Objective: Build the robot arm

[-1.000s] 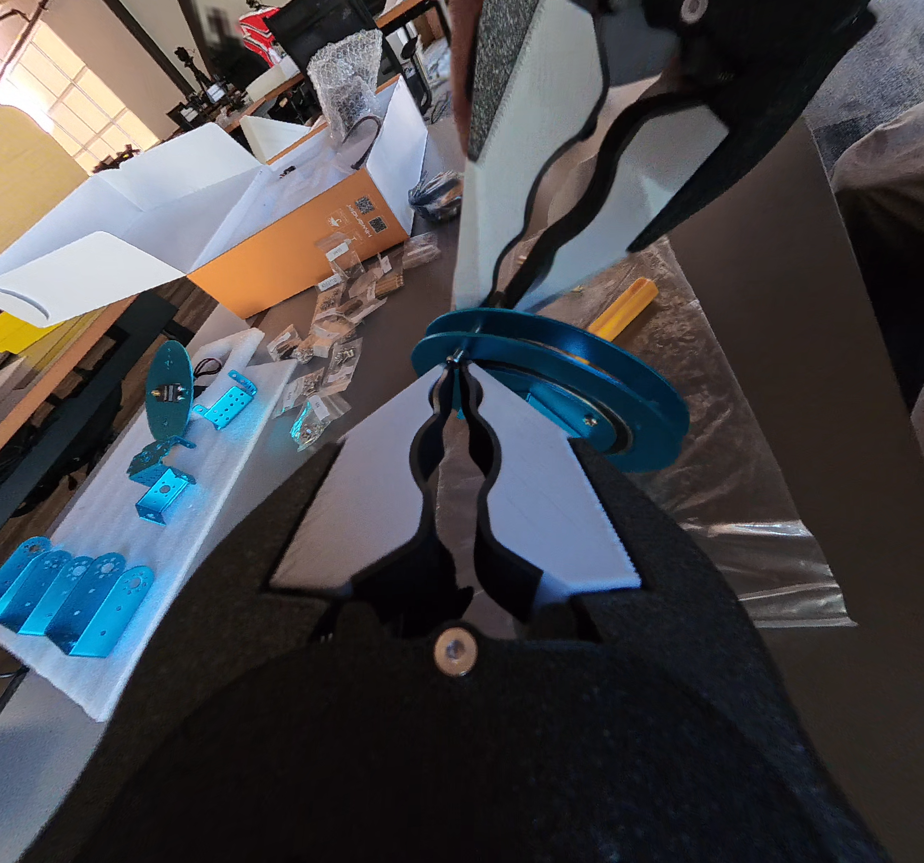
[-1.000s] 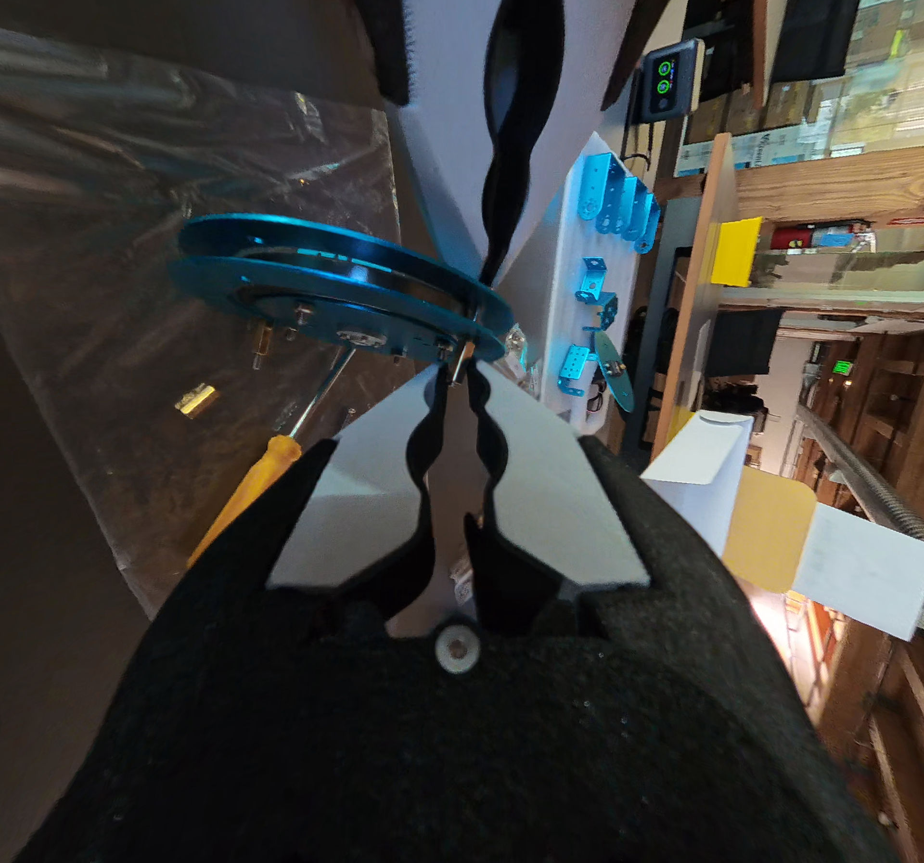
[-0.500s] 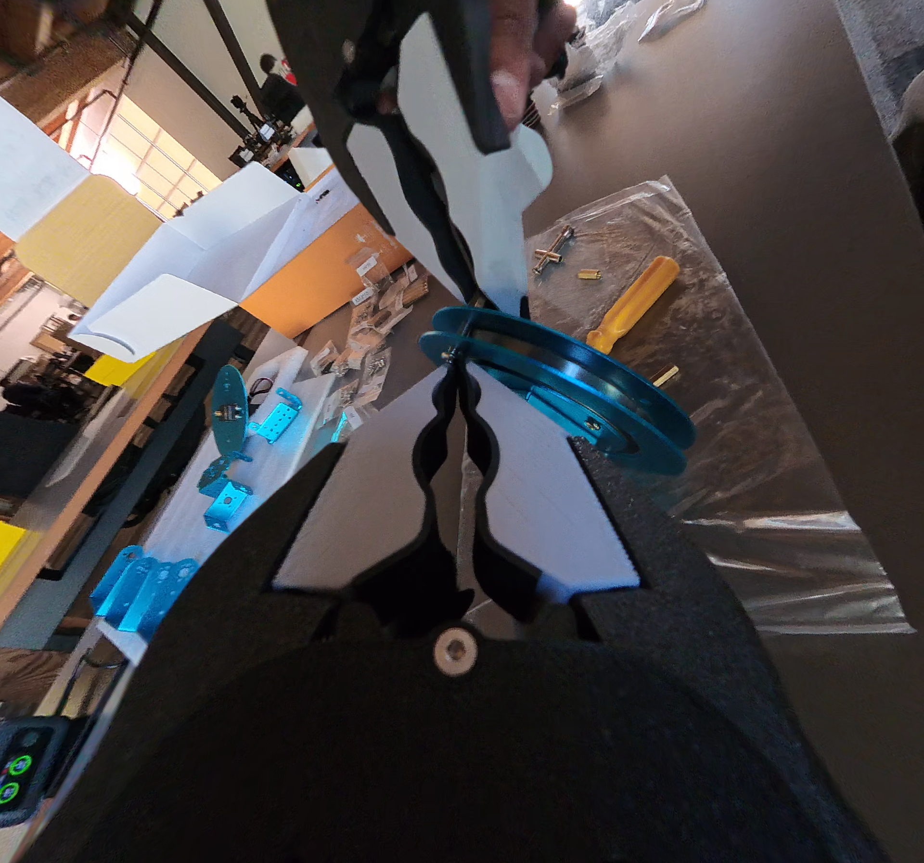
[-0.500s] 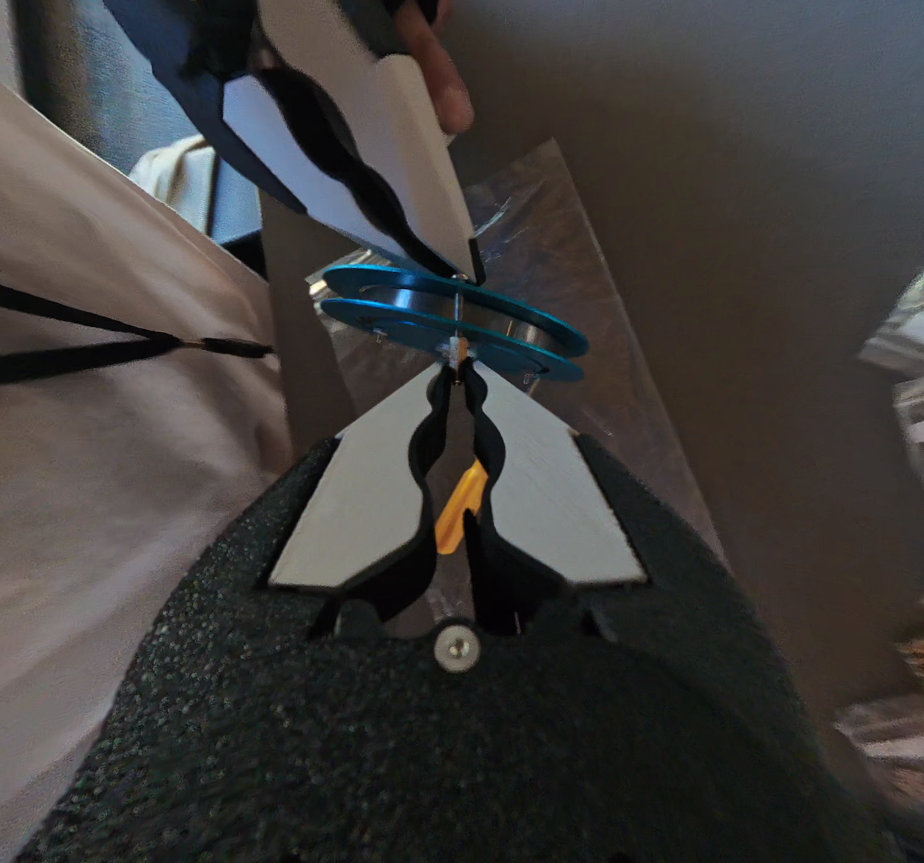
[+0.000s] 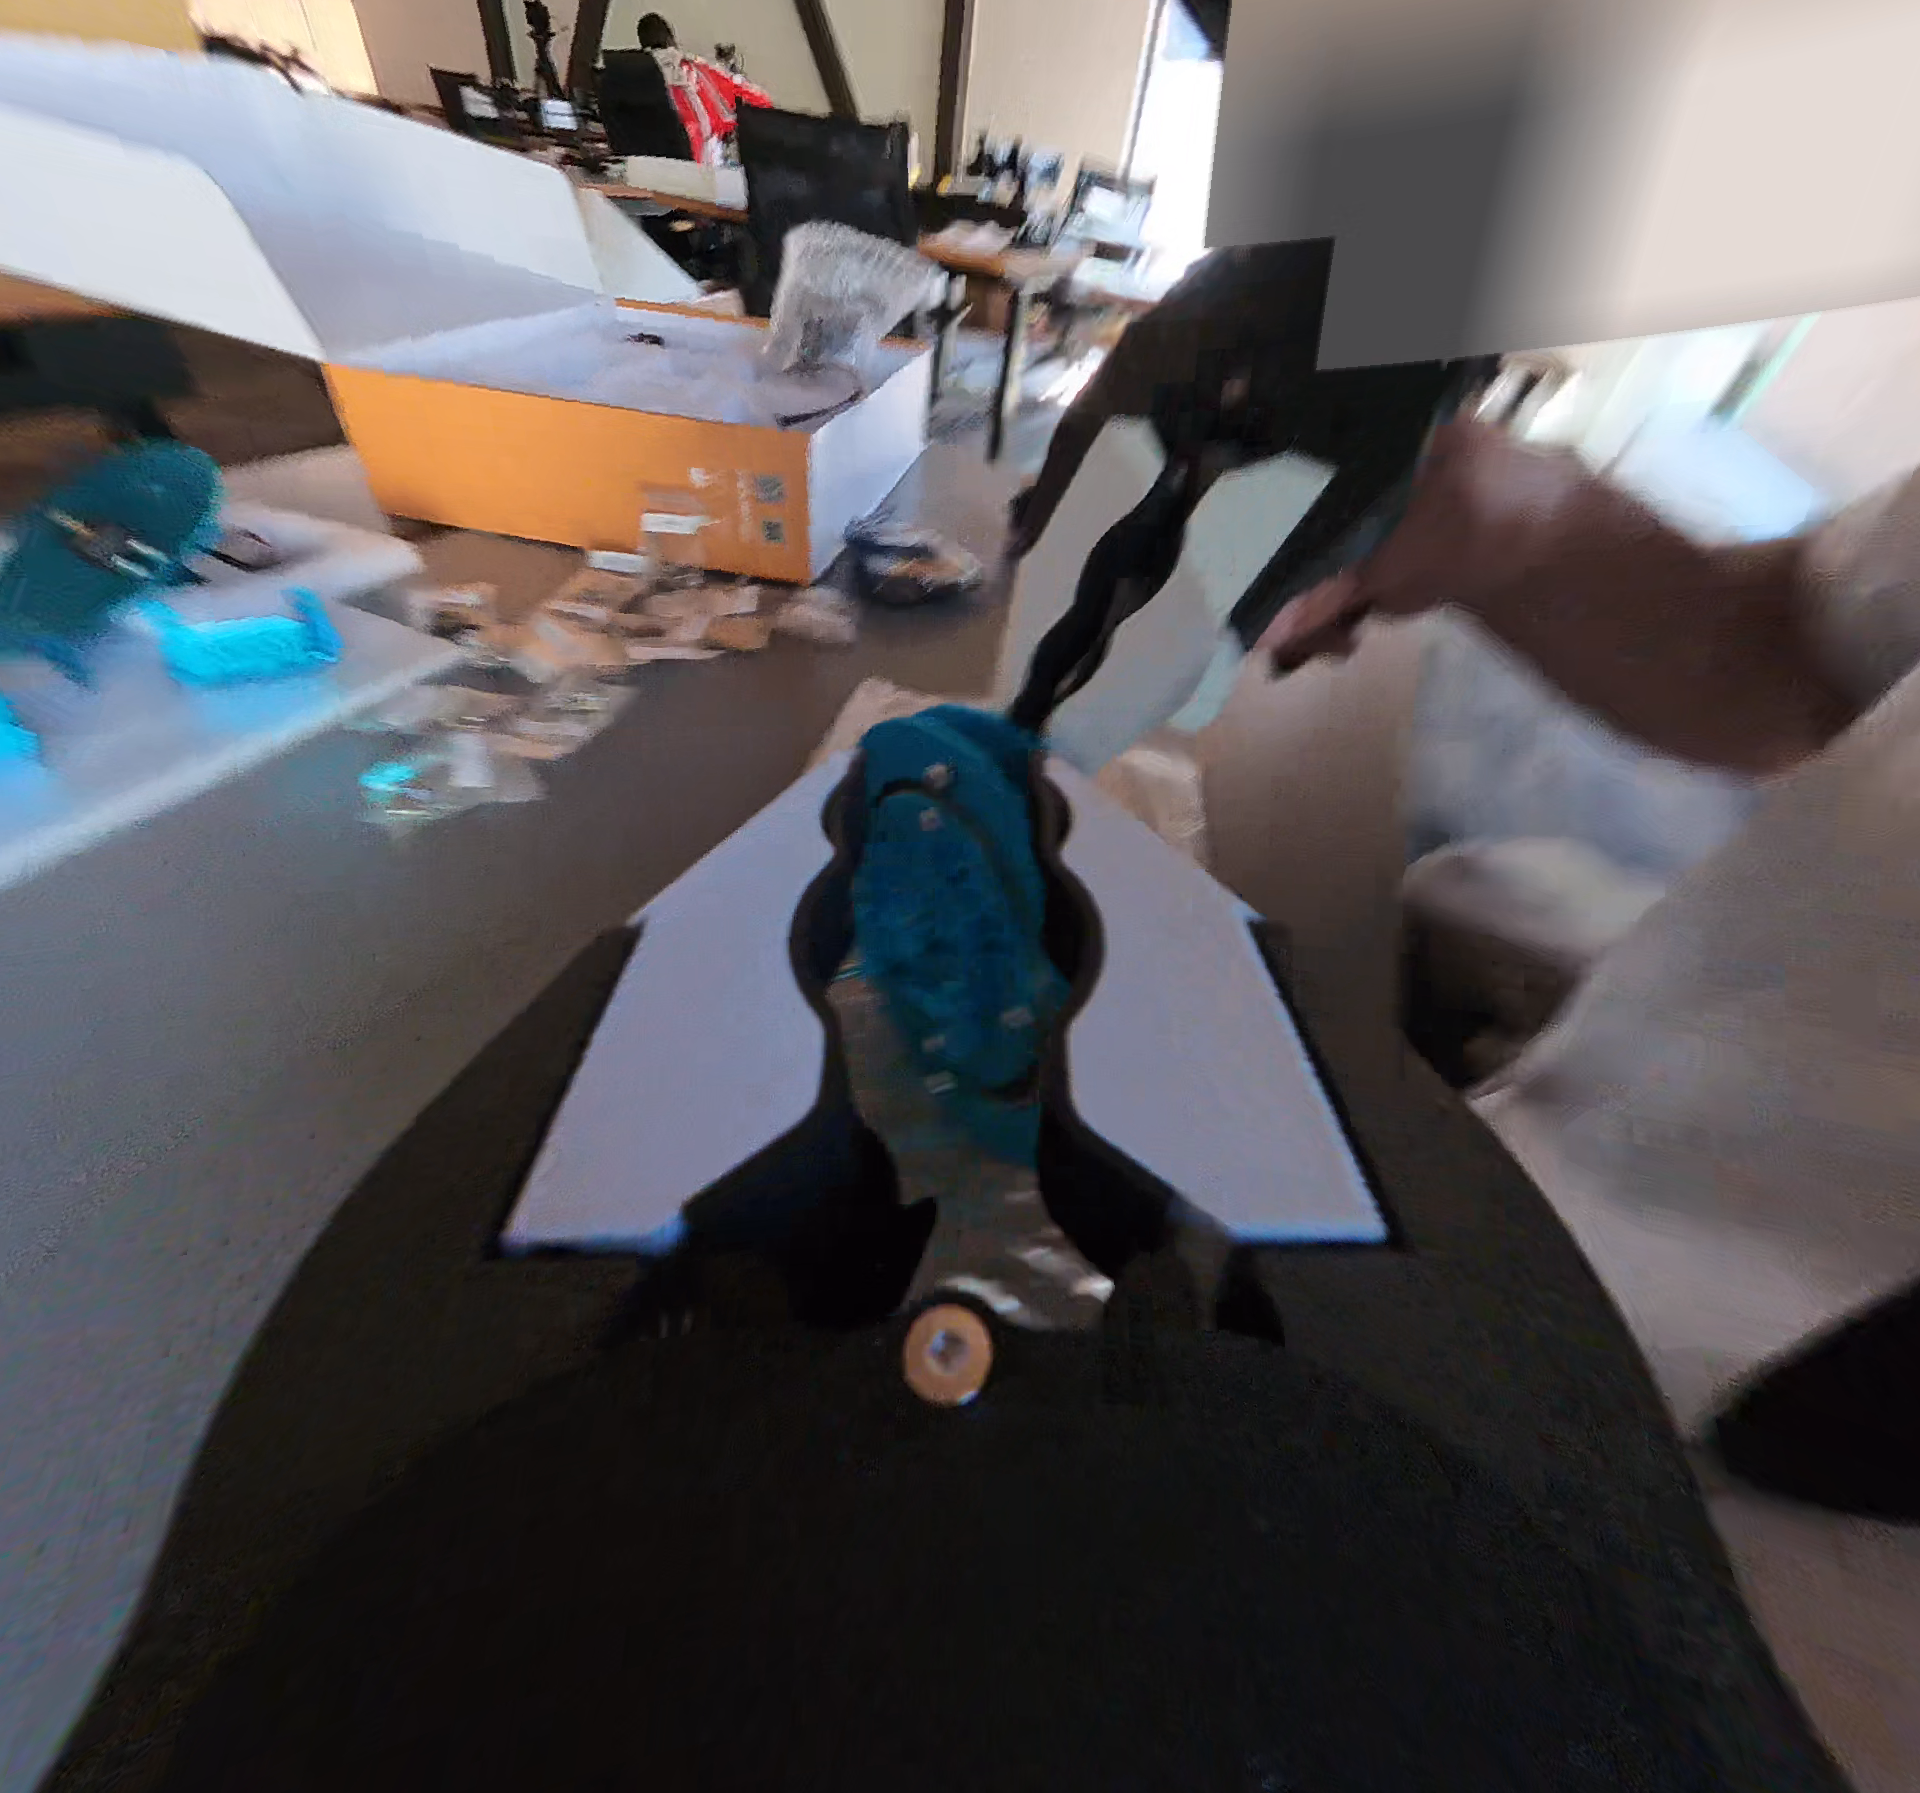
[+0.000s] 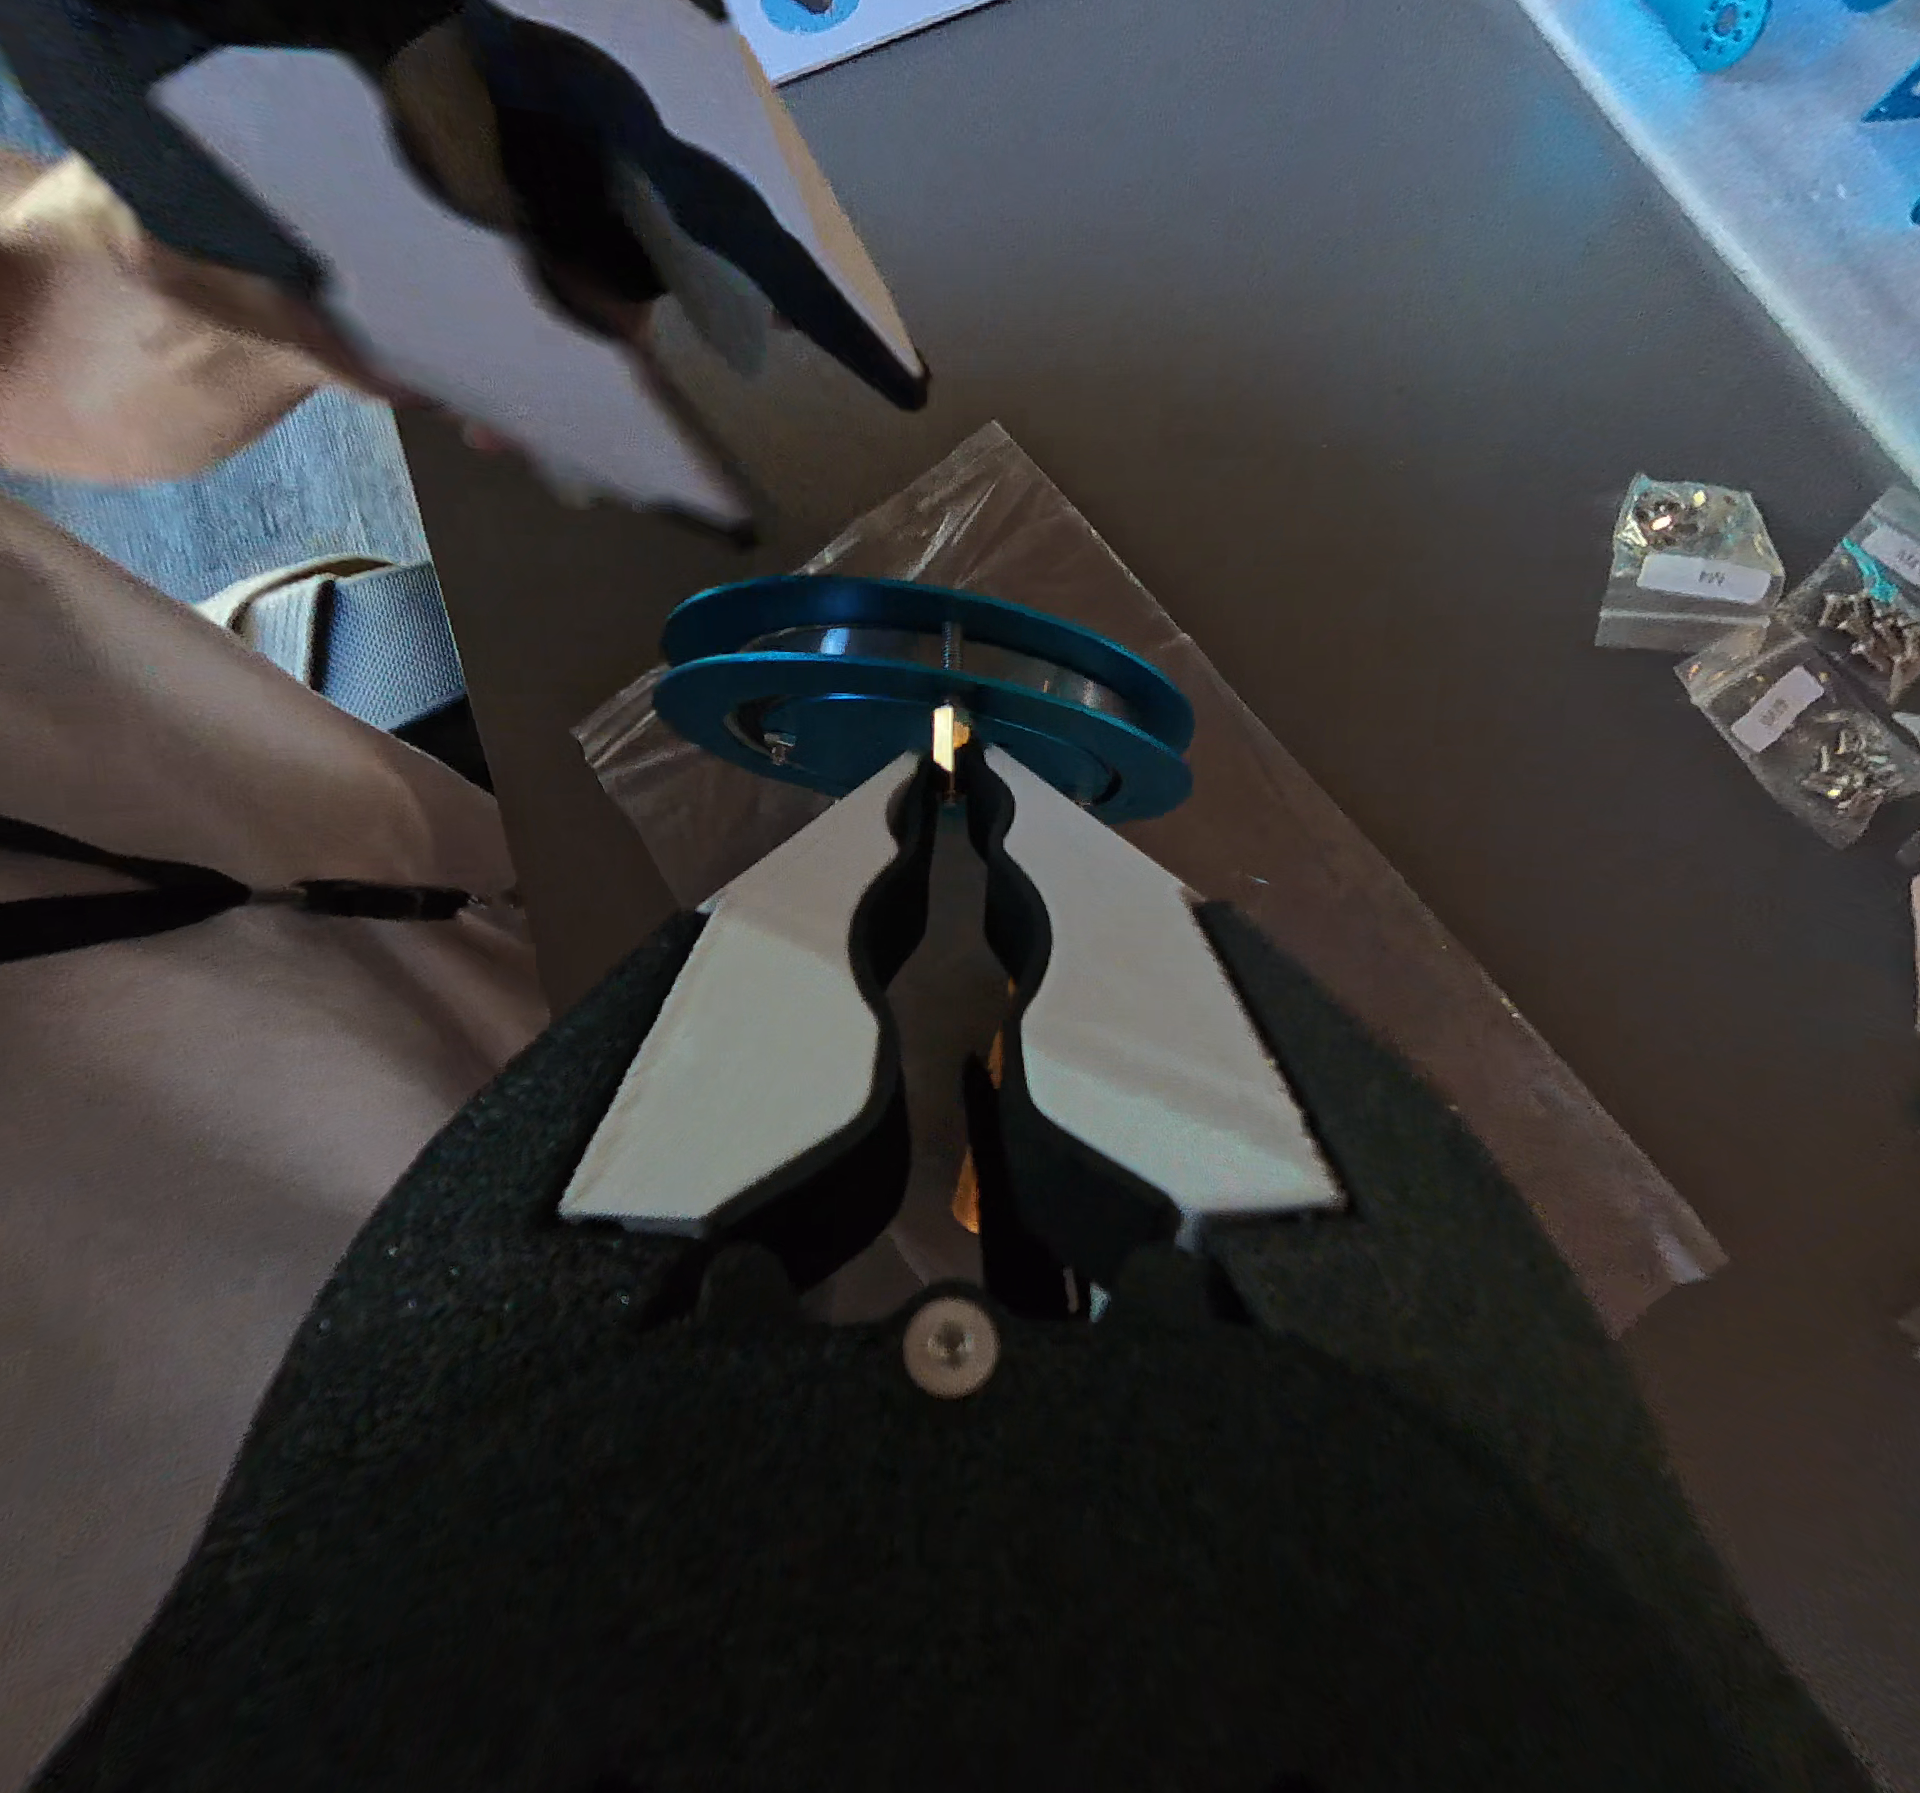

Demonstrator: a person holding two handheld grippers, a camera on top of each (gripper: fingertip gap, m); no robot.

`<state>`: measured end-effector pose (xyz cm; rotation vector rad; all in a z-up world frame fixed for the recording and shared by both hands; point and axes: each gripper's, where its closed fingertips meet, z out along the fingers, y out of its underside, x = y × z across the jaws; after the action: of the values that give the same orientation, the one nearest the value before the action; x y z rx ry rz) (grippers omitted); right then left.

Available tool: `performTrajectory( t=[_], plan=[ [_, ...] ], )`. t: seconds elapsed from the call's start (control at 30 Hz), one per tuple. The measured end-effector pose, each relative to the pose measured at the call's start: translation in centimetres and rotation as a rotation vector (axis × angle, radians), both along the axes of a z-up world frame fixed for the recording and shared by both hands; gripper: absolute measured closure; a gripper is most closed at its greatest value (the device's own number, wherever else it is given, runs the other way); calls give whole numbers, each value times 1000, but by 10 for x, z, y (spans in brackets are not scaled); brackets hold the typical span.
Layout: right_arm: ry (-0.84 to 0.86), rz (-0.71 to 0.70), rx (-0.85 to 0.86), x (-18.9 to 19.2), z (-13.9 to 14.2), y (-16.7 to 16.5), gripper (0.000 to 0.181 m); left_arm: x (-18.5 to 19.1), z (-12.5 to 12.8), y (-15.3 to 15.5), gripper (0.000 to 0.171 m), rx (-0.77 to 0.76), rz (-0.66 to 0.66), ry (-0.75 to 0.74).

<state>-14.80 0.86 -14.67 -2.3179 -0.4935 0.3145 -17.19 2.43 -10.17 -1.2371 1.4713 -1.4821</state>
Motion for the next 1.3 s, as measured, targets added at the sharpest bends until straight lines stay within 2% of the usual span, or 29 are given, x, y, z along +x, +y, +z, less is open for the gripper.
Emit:
performTrajectory(
  t=[0.03, 0.07, 0.13, 0.2, 0.33, 0.47, 0.63, 0.77, 0.87, 1.0, 1.07, 1.17, 1.3],
  plan=[
    [15, -21, 2, 0, 0, 1, 178, 0, 4, -8, 126, -69, -6, 7],
    [21, -40, 10, 0, 1, 2, 178, 2, 1, -11, 111, -68, 30, 27],
    [28, -75, 27, 0, 1, 4, 178, 8, -9, -12, 104, 73, 143, 63],
    [39, -73, 43, -2, 2, 4, 178, 13, -20, -15, 111, 196, 186, 121],
    [22, -67, 69, -2, 2, 5, 178, 19, -22, -14, 137, 230, 187, 139],
    [-101, -97, 122, 5, 1, 10, 178, 25, -28, -7, 140, 219, 189, 199],
    [-19, -117, 156, 3, 2, 10, 178, 26, -31, -5, 149, 215, 210, 275],
    [-61, -75, 217, 1, 3, 6, 176, 29, -34, -6, 157, 286, 228, 311],
    [-53, -95, 220, 4, 4, 4, 175, 32, -34, -7, 159, 241, 230, 324],
    [-104, -172, 263, 8, 8, 2, 173, 36, -34, -8, 161, 267, 259, 346],
    [-128, -216, 265, 9, 7, 2, 172, 36, -34, -8, 161, 281, 277, 353],
    [-62, -263, 222, 8, 6, 2, 173, 35, -34, -8, 161, 275, 276, 347],
    [-155, -261, 202, 11, 2, 1, 177, 34, -34, -10, 161, 297, 282, 348]
  ],
)
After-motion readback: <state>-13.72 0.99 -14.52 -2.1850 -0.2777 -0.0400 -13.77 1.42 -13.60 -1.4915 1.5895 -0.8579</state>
